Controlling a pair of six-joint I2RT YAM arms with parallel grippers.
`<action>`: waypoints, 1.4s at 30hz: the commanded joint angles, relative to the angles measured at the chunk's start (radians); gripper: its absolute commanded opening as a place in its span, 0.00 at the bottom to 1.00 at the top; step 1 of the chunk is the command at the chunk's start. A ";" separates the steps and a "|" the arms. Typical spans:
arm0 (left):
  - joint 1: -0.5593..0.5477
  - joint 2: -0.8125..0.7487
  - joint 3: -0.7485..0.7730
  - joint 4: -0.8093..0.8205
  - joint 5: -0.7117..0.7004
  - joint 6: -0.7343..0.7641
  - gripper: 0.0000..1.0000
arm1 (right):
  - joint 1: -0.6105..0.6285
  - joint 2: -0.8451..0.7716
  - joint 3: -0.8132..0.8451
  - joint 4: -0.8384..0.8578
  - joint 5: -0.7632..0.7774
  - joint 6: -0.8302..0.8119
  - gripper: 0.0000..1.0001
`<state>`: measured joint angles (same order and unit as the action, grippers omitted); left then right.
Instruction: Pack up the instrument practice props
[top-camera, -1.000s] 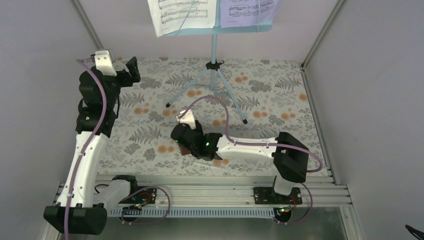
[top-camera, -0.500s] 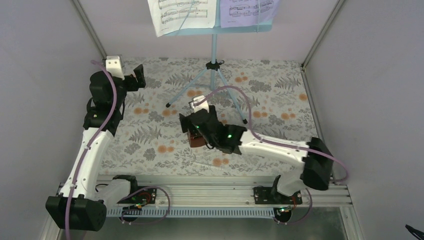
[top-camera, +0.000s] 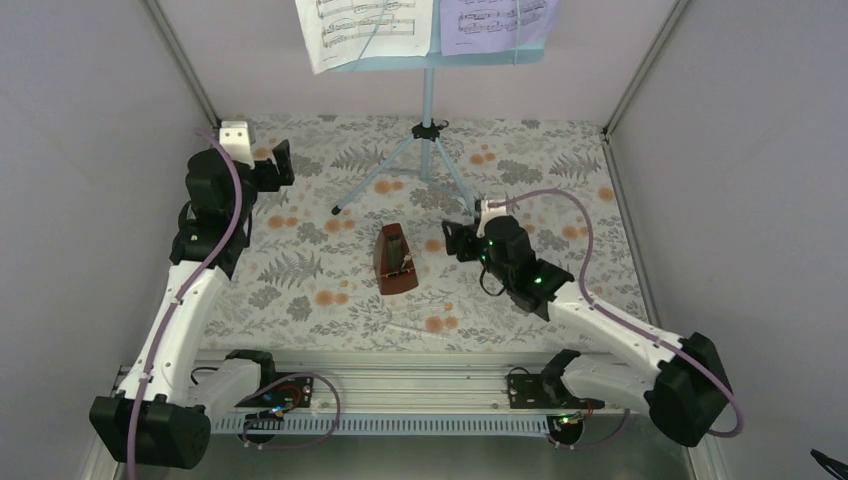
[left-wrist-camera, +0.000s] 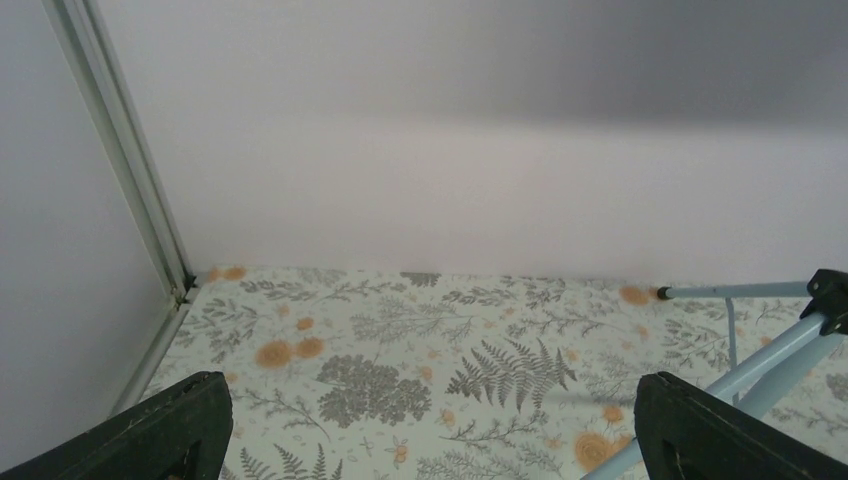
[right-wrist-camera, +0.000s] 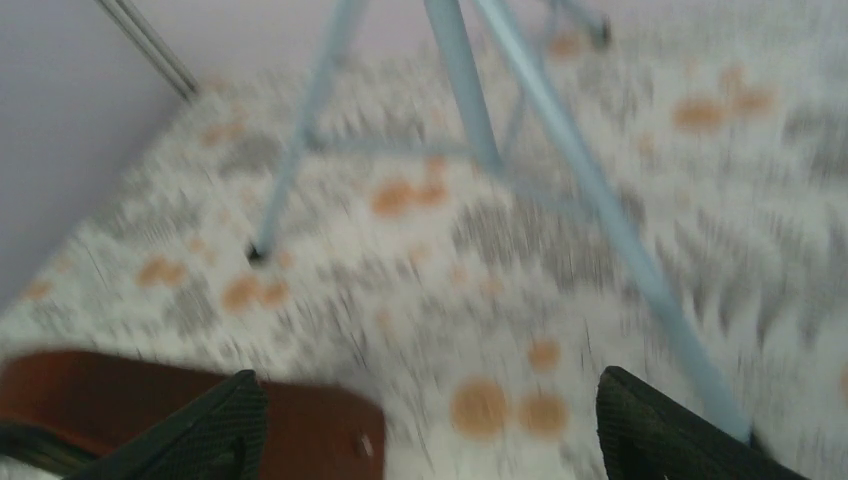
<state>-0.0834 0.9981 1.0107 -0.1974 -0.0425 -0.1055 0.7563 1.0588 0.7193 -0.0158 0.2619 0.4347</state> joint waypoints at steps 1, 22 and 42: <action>-0.006 -0.014 -0.026 -0.006 -0.024 0.027 1.00 | -0.051 0.048 -0.138 0.090 -0.210 0.113 0.74; -0.011 -0.022 -0.039 -0.011 -0.035 0.039 1.00 | 0.014 0.472 -0.190 0.430 -0.357 0.167 0.34; -0.013 -0.025 -0.047 -0.006 -0.044 0.042 1.00 | 0.231 0.561 -0.119 0.552 -0.364 0.101 0.33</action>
<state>-0.0929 0.9878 0.9756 -0.2123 -0.0753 -0.0780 0.9730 1.6455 0.6010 0.4656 -0.1001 0.5579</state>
